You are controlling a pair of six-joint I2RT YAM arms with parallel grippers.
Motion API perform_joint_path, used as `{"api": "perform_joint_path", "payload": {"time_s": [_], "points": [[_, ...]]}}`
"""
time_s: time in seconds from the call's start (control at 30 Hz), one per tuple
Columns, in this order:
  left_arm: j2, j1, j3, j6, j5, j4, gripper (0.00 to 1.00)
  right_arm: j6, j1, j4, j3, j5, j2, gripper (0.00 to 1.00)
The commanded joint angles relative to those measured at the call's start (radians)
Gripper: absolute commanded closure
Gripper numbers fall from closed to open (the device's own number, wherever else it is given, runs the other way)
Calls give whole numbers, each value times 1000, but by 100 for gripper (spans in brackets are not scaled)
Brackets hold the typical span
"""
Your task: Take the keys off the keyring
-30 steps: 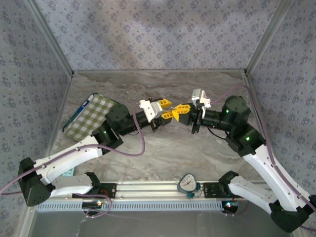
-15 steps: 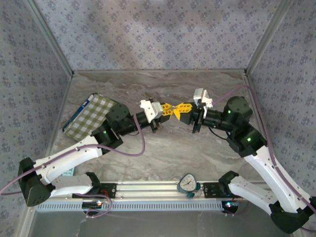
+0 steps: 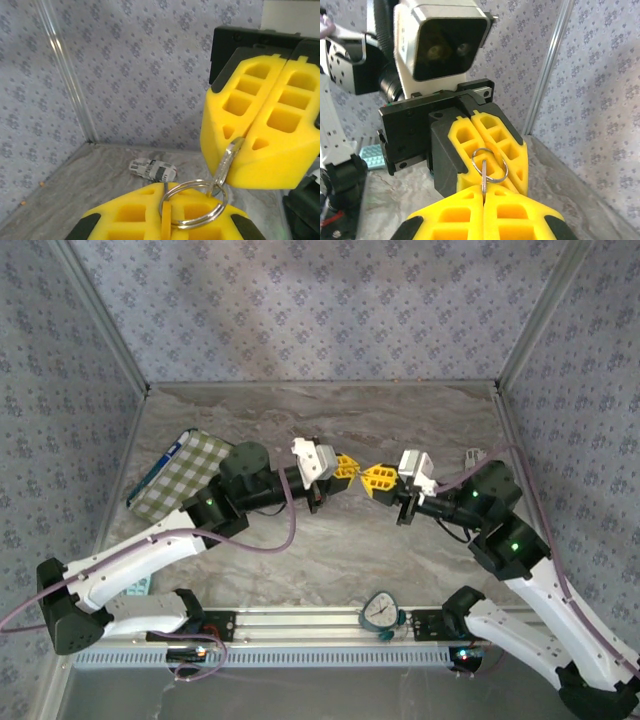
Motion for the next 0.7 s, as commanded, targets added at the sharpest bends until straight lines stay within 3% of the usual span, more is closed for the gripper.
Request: {"api": "perform_joint_path", "payload": {"time_s": [0.0, 0.27, 0.33, 0.4, 0.43, 0.5, 0.67], "points": [[-2, 21, 56, -42, -33, -30, 100, -181, 56, -37, 8, 33, -33, 100], [12, 29, 89, -70, -19, -80, 100, -412, 267, -167, 41, 236, -13, 100], [11, 31, 89, -60, 0, -87, 100, -430, 307, -165, 51, 308, -2, 100], [15, 30, 87, -65, 7, -87, 100, -392, 306, -150, 72, 297, 10, 100], [16, 30, 82, -64, 6, -85, 92, -360, 305, -154, 100, 303, 29, 100], [7, 26, 44, -59, -12, -45, 65, -296, 301, -188, 163, 337, 76, 100], [-68, 12, -136, -52, -94, 165, 34, -153, 289, -353, 344, 375, 192, 100]]}}
